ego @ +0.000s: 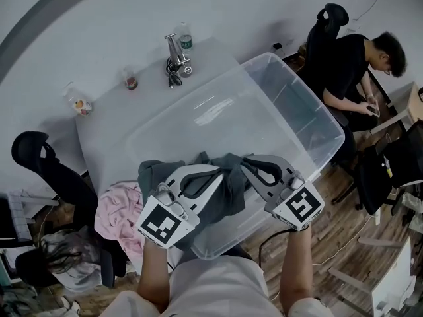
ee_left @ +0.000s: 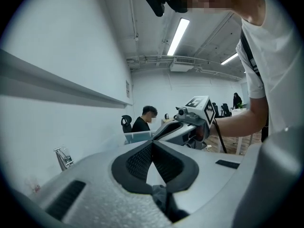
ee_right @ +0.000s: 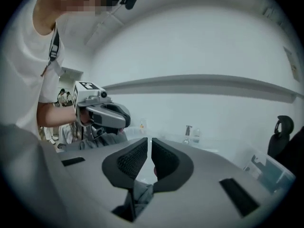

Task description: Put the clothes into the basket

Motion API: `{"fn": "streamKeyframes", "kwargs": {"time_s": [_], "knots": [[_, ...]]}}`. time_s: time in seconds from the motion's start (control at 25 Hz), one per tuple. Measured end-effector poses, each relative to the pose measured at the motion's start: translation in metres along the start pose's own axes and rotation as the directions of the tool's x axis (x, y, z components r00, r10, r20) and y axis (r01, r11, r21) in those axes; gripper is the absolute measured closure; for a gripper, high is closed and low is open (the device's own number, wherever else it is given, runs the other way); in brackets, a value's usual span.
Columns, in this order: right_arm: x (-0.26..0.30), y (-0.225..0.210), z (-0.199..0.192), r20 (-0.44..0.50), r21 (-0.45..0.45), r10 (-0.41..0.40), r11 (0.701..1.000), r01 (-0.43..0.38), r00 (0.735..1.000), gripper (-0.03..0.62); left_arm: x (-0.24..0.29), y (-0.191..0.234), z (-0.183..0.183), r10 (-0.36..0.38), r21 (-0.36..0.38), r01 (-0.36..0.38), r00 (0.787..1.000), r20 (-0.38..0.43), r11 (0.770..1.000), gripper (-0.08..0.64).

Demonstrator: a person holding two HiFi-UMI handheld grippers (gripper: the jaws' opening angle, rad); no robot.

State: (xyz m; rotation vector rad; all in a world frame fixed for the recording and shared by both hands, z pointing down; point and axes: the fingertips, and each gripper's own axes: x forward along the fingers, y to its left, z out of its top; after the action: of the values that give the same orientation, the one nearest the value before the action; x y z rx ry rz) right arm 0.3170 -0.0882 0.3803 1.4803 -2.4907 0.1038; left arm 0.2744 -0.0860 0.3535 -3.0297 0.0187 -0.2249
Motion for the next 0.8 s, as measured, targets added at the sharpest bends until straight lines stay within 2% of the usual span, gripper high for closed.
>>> {"fn": "streamKeyframes", "kwargs": {"time_s": [0.16,0.36,0.52,0.72,0.8], "knots": [[-0.015,0.010,0.028,0.111,-0.001,-0.009,1.000,0.009,0.994,0.583,-0.016,-0.003,0.017,0.006,-0.057,-0.002,0.998,0.063,0.998,0.557],[-0.031,0.036,0.065,0.234,0.002,0.000,1.000,-0.001,0.972,0.587,-0.042,-0.010,0.029,0.004,-0.109,0.010,0.992,0.130,0.994,0.557],[-0.034,0.061,0.076,0.254,-0.039,0.015,0.999,-0.006,0.967,0.588,-0.066,-0.016,0.031,0.022,-0.102,-0.005,0.986,0.163,0.995,0.557],[-0.027,0.090,0.080,0.257,-0.041,0.036,0.999,-0.026,0.966,0.588,-0.098,-0.025,0.036,0.049,-0.100,-0.027,0.976,0.215,0.995,0.557],[-0.023,0.101,0.080,0.253,-0.042,0.048,0.998,-0.039,0.966,0.588,-0.113,-0.027,0.034,0.067,-0.105,-0.046,0.976,0.210,0.993,0.557]]}}
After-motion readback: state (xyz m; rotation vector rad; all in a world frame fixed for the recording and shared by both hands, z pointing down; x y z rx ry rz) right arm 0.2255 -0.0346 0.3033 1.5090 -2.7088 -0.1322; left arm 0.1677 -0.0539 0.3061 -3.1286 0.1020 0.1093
